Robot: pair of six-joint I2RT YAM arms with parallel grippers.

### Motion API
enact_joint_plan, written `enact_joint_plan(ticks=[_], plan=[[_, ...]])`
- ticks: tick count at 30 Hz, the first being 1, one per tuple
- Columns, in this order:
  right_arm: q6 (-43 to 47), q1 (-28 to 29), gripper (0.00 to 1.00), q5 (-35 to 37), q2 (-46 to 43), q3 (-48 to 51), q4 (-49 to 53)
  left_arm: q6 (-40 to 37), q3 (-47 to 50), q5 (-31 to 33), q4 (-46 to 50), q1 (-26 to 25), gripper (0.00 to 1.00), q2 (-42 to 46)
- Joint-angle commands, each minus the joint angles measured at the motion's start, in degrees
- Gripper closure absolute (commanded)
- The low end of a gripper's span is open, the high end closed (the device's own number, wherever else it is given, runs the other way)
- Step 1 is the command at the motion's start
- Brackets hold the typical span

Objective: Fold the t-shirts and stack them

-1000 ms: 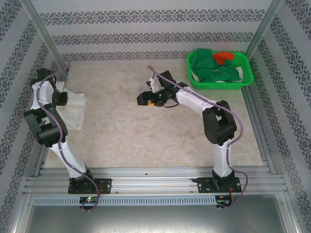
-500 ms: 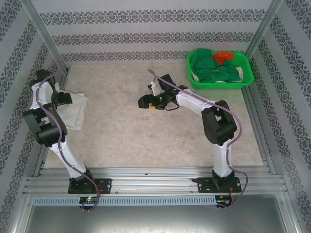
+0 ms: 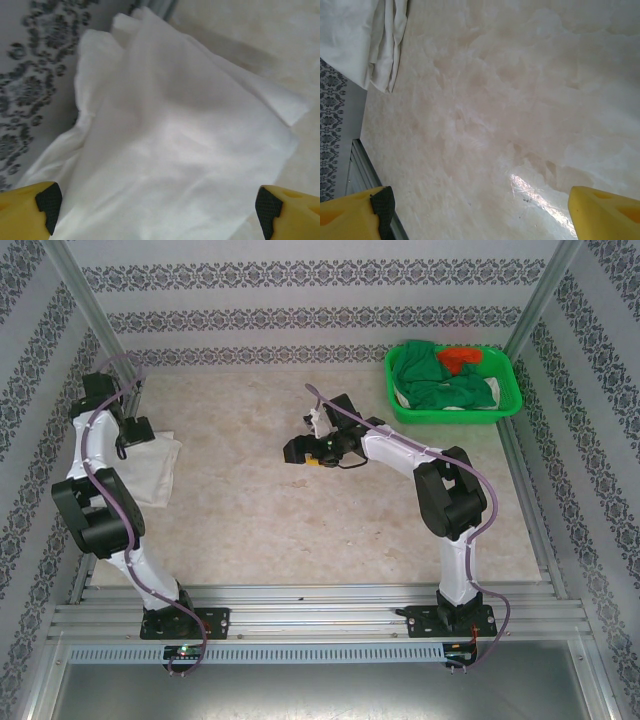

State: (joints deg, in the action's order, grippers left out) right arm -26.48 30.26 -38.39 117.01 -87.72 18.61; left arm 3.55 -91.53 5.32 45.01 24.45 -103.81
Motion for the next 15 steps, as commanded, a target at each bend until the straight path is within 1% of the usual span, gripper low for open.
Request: enact_joint_plan(ticks=[1, 2, 3, 6, 7, 9, 13, 15], plan=[[0.0, 0.3, 0.10, 0.8, -1.7, 0.7, -0.8, 0.2, 1.2, 6.5, -5.0, 0.2, 0.00, 5.0], [0.1, 0.3, 0.10, 0.9, -1.9, 1.0, -0.9, -0.5, 1.9, 5.9, -6.4, 0.2, 0.00, 6.2], [0.2, 0.3, 0.10, 1.0, -2.3, 1.3, -1.0, -1.9, 3.1, 3.7, -8.8, 0.2, 0.00, 7.6], [0.0, 0.1, 0.10, 1.0, -2.5, 1.7, -1.4, -4.3, 9.7, -4.9, -16.8, 0.2, 0.00, 11.0], [-0.1, -0.1, 0.10, 0.9, -2.4, 1.6, -1.6, -4.5, 11.5, -6.8, -18.1, 0.1, 0.00, 11.5], [-0.4, -0.2, 0.10, 0.5, -2.1, 1.2, -1.6, -2.3, 13.2, -7.9, -18.1, 0.3, 0.00, 10.8], [-0.3, -0.2, 0.10, 0.2, -2.1, 0.8, -1.5, 0.7, 13.0, -8.9, -15.3, 1.2, 0.00, 6.5], [-0.2, -0.2, 0.10, 0.2, -2.3, 1.0, -1.2, 3.5, 13.2, -9.9, -14.8, 2.7, 0.00, 4.0]])
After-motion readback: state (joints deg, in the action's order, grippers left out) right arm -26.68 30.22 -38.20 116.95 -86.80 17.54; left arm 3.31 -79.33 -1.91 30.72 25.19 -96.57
